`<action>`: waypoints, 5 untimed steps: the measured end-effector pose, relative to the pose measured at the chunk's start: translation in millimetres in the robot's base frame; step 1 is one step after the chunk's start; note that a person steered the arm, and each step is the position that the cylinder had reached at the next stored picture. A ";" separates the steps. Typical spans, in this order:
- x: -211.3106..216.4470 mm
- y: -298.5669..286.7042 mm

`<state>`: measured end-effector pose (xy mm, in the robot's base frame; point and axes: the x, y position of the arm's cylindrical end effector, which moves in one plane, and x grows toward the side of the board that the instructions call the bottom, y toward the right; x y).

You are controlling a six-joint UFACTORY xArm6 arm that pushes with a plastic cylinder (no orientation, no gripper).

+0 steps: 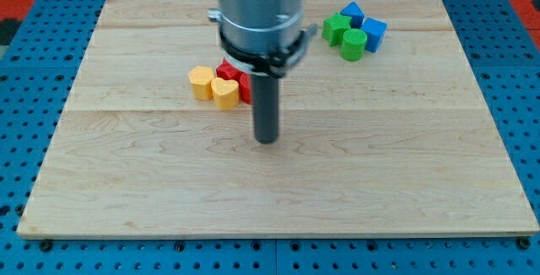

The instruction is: Move your arm closer to the blue cube

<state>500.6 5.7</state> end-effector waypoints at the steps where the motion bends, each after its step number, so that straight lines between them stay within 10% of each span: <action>1: 4.5 9.5; 5: -13.8 90.1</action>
<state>486.7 95.8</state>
